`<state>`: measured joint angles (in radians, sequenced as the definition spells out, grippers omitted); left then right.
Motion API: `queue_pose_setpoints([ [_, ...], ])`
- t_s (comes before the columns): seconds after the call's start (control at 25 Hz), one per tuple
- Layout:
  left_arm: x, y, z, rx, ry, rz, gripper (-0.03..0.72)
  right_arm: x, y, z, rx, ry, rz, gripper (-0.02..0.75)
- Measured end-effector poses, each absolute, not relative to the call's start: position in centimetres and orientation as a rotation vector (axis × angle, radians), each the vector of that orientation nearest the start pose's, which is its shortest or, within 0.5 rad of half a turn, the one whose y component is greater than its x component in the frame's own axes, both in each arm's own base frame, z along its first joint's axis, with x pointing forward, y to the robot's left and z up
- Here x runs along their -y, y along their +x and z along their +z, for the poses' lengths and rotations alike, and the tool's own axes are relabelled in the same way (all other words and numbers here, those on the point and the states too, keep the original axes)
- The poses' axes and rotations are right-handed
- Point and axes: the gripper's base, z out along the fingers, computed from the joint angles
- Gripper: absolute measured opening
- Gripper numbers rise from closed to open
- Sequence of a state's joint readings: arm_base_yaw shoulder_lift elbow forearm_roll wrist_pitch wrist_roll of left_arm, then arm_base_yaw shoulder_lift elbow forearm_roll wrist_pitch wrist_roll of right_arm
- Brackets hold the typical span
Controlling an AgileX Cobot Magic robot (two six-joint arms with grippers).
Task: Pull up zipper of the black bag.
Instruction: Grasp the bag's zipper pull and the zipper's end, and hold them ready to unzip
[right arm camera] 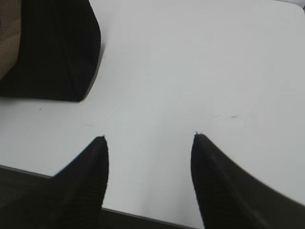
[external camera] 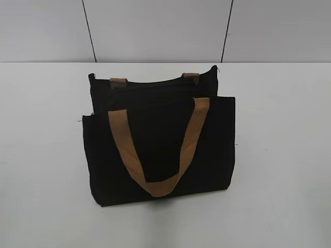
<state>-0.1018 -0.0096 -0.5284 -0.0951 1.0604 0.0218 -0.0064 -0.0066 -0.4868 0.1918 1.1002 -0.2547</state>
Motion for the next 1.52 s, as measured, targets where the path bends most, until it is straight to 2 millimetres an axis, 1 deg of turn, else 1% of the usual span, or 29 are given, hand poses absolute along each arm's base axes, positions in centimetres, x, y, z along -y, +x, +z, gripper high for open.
queue_pose_setpoints([
  [1.24,0.65,-1.08,28.53,-2.002,0.13,-0.164,0.239,-1.56,-0.68,27.17,-2.058,-0.27,0.073,0.433],
  [1.32,0.65,-1.08,28.53,-2.002,0.13,-0.164,0.254,-1.56,-0.68,27.17,-2.058,-0.27,0.073,0.433],
  [1.36,0.65,-1.08,28.53,-2.002,0.13,-0.164,0.276,-1.56,-0.68,27.17,-2.058,-0.265,0.076,0.433],
  [1.44,0.65,-1.08,28.53,-2.002,0.13,-0.164,0.353,-1.58,-0.69,27.17,-2.059,-0.257,0.083,0.433],
  [1.52,0.66,-1.0,28.73,-2.005,0.131,-0.165,0.413,-1.58,-0.69,27.17,-2.06,-0.251,0.088,0.433],
])
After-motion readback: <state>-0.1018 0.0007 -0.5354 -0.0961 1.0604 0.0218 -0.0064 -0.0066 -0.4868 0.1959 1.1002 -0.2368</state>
